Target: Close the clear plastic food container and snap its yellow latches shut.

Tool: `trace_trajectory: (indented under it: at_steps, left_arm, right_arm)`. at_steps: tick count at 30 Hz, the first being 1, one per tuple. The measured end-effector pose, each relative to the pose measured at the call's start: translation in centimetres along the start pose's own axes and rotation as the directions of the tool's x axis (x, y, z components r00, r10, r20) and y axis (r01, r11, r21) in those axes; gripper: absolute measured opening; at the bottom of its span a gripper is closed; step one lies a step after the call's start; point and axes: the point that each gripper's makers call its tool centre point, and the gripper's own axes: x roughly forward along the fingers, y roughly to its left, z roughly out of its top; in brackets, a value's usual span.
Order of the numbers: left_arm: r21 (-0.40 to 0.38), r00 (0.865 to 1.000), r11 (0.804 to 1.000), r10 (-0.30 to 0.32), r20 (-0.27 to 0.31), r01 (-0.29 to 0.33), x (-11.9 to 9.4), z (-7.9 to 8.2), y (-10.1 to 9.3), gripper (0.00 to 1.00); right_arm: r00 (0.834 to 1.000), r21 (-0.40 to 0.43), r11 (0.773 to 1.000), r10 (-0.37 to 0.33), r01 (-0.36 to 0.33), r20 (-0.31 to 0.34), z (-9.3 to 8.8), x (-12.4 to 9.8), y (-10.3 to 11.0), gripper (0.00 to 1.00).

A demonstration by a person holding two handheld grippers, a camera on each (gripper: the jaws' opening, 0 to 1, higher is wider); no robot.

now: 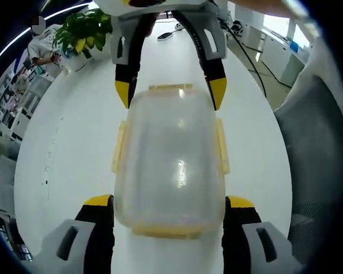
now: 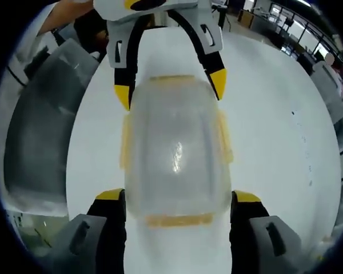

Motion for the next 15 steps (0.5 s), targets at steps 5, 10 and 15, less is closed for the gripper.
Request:
trace_trajectory:
  at_steps: [5,10,15]
  left_arm:
    - [-0.004,1.000,1.000,0.001,-0.005,-0.001,-0.2,-0.7,0.5,0.74]
    - [-0.008,1.000,1.000,0.002,-0.013,-0.002,-0.5,-1.4,1.1,0.74]
    - [-0.015,1.000,1.000,0.005,-0.019,-0.005,-0.8,-2.3,1.8,0.74]
  right_arm:
    - [1.000,-0.006,1.000,0.001,-0.001,0.007,0.7,0.3,-0.5,0.71]
    - [1.000,-0.014,1.000,0.003,-0.003,0.015,1.6,0.6,-1.1,0.71]
    - [1.000,-0.021,1.000,0.005,-0.004,0.024,2.5,0.9,-1.9,0.71]
